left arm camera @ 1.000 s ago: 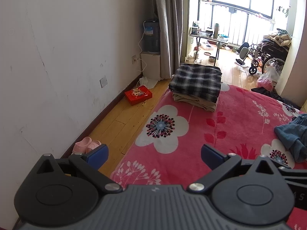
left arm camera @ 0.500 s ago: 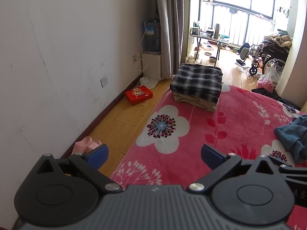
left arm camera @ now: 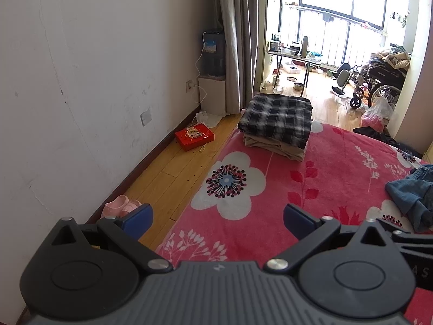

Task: Fold clothes

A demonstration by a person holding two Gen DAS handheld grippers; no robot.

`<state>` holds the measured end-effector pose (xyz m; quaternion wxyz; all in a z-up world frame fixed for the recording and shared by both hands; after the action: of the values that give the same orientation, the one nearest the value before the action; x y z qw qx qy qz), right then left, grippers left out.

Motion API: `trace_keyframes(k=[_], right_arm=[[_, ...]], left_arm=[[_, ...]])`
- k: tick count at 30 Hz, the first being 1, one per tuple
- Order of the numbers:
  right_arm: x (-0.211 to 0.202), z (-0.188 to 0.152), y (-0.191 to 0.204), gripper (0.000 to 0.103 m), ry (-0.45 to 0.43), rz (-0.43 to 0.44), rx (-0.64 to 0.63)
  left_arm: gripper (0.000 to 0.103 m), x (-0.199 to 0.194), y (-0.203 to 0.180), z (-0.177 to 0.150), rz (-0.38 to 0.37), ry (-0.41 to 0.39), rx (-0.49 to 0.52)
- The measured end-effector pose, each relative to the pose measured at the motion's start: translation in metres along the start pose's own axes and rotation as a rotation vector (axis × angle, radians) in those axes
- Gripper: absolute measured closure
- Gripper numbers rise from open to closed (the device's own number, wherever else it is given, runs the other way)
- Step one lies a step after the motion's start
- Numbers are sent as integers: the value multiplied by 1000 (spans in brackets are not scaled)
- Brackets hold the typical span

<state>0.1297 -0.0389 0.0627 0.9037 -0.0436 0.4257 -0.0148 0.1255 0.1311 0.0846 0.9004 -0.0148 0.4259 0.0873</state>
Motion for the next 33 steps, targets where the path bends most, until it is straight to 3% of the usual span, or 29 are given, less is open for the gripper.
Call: trace_keyframes(k=[33], right_arm=[[3, 1, 0, 1, 4, 14, 17]], left_arm=[[0, 4, -5, 3, 8, 7, 17]])
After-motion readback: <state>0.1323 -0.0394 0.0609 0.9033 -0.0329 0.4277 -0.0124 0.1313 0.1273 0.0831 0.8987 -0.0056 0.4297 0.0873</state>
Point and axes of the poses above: each gripper's, at about its wrist camera, not at the fingertips, and x roughly the way its jaws point, y to its left, z to its top, the point moved 7 cm from there along x, roughly the way its jaws point, and after that the axes turned 5 degrees about y, right-handed, at the moved point
